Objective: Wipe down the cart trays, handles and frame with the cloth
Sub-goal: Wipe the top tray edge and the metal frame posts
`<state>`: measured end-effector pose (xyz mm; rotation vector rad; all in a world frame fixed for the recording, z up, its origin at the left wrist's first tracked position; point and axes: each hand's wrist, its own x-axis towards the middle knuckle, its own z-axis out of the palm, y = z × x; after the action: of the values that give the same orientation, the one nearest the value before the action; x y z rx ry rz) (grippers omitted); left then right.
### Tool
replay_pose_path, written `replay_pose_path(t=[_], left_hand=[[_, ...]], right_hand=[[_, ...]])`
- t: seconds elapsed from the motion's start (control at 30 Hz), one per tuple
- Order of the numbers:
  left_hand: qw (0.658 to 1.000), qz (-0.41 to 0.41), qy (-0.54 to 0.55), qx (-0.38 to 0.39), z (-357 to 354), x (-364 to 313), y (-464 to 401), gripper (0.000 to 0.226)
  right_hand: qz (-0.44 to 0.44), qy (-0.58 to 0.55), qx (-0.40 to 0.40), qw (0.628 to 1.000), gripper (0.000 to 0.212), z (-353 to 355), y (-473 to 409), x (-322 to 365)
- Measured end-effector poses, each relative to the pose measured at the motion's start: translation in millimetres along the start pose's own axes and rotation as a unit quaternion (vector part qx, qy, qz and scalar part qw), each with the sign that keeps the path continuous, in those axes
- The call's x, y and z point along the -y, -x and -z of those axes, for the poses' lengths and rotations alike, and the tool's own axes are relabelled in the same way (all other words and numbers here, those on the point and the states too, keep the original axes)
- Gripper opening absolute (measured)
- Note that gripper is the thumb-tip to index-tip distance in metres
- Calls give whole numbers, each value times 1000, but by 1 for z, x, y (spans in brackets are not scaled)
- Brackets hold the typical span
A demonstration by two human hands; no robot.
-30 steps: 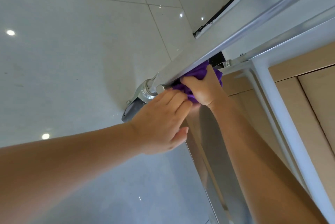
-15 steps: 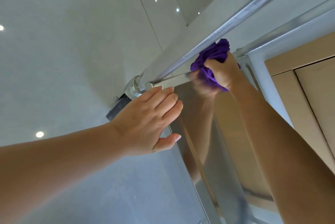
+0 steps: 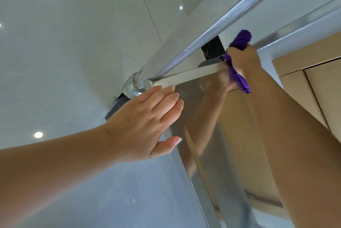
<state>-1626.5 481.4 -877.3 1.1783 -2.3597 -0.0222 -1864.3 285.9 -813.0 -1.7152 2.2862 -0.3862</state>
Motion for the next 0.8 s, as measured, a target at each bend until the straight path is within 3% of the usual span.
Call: replay_pose_path(t=[0.3,0.57,0.73,0.8], left_hand=[[1000,4,14,-8,-5,-1,2,64],[1000,-4,19,-11,-12,-1,1,64],[999,-16,43,-5,-10,7,-1,67],[999,-21,39,6,-7,10,-4,67]], right_hand=[[-58,45,-66,995,29,3,-10,-10],[50,33,5,998,25,-2,33,9],[64,-42,33,997,17,-18,85,37],[23,-128,64,989,27,-17,103,43]])
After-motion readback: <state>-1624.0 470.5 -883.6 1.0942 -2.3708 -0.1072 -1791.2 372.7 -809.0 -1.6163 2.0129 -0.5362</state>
